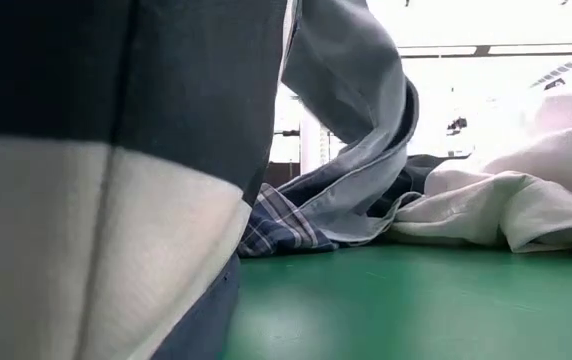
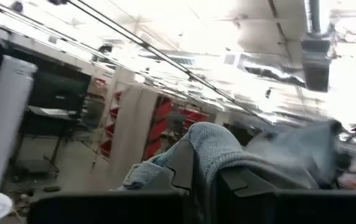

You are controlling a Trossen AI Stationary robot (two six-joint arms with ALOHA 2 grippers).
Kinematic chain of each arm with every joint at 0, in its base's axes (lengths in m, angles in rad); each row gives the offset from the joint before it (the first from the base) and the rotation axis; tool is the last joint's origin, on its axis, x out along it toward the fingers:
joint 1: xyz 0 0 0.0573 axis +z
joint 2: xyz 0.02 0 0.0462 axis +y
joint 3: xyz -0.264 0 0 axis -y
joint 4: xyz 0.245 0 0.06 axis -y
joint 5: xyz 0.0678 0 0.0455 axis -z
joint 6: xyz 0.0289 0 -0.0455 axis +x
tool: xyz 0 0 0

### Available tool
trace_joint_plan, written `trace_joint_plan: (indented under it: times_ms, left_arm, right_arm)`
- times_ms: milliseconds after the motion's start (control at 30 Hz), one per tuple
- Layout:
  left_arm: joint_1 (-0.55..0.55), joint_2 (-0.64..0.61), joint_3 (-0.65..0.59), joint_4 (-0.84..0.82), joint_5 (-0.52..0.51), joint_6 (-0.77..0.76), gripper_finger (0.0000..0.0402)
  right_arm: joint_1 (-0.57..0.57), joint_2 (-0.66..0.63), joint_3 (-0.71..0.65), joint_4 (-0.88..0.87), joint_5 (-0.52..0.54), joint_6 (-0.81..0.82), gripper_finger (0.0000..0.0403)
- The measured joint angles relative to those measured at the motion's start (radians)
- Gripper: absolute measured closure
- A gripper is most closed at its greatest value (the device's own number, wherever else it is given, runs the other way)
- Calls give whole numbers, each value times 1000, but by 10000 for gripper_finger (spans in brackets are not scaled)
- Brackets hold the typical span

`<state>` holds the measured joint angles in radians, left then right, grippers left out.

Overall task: Sort clothes
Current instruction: Put the light blue pants into the blue laundry organizer

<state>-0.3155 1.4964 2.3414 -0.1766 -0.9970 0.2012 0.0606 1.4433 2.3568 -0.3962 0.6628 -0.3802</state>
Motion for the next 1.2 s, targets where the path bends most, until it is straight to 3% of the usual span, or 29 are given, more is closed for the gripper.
trace_joint_plan:
  times_ms: [167,400,500,567,633,700,800,933,1000,1100,1200]
  left_arm:
    - [82,48,2,20,-66,0,402]
    - [107,76,1,-51,-39,77,401]
    - [107,72,3,-184,-84,79,401]
    - [108,70,3,-359,-119,75,401]
    - [108,73,2,-547,-174,2,398]
    - [111,77,1,-722,-206,-172,396]
    - [128,78,1,-952,-212,-514,395]
    - [153,103,2,-1221,-208,-936,394]
    - [171,122,2,-1321,-152,-1097,394]
    - [207,145,1,-1396,-40,-1187,394]
    - [240,162,1,-1392,46,-1127,394]
  right_arm:
    - [5,67,0,-61,-10,56,394]
    - [7,90,-1,-266,-94,122,394]
    - [-2,81,-1,-318,-15,125,394]
    - [-15,78,-1,-334,73,93,394]
    - [-33,78,-1,-340,182,60,394]
    - [-53,78,-1,-354,295,45,394]
    - [-76,81,0,-449,326,142,394]
    - [-93,105,0,-650,162,393,394]
    - [-104,124,-1,-731,36,480,394]
    - [-129,148,-2,-818,-155,545,394]
    - [-166,161,-2,-873,-310,536,394]
